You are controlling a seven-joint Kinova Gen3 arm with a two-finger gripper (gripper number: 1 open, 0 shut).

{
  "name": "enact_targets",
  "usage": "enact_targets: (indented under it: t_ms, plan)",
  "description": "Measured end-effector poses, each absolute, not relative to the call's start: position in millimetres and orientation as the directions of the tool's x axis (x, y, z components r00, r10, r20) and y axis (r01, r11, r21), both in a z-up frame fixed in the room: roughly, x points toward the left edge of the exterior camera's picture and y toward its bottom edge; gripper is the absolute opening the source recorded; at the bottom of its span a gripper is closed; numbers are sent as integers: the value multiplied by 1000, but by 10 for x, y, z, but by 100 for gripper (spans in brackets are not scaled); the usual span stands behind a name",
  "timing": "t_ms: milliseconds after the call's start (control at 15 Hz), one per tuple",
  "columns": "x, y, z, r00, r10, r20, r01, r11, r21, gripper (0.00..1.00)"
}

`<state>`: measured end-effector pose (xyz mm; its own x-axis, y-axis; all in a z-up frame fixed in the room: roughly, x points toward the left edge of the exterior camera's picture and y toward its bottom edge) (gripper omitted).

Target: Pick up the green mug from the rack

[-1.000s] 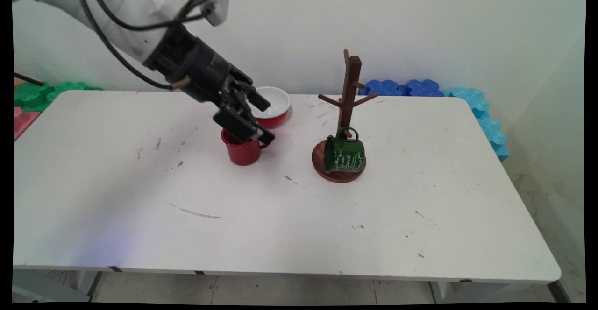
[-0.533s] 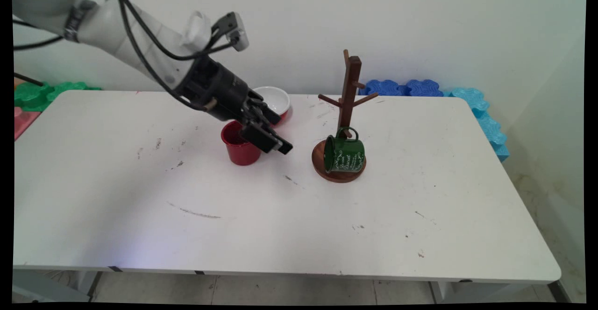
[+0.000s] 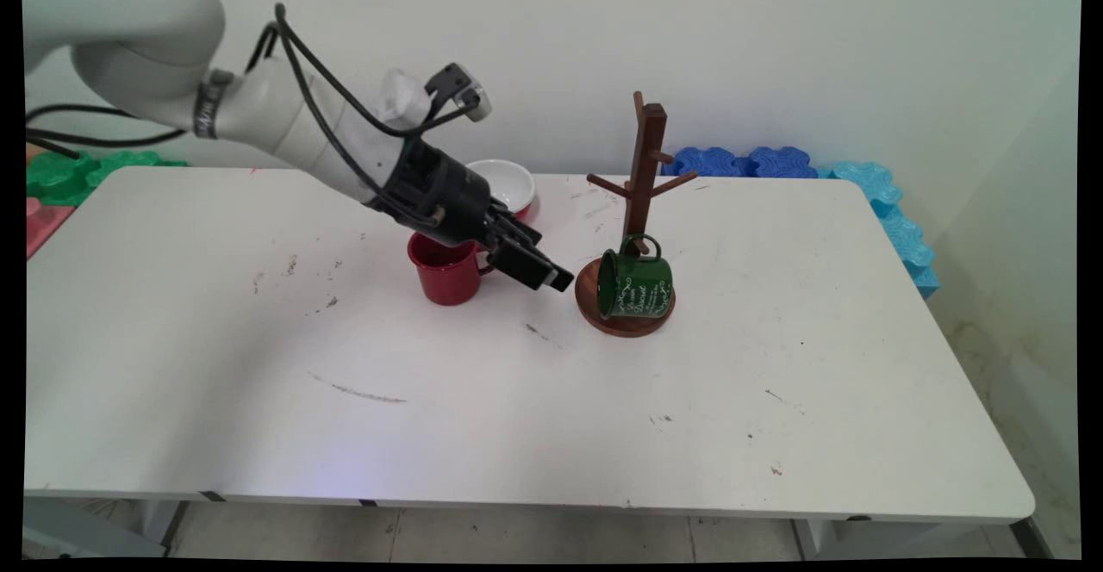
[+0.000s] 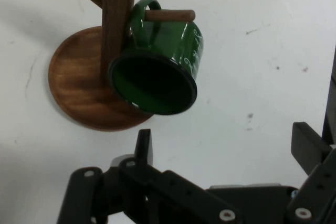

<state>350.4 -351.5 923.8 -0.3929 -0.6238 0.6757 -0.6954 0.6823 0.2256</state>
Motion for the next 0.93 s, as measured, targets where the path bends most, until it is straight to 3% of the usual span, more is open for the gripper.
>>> enact_targets:
  t_ms: [933]
  plan:
    - [3264,-3778,8720,-212,-709,672,-723,577,380,100]
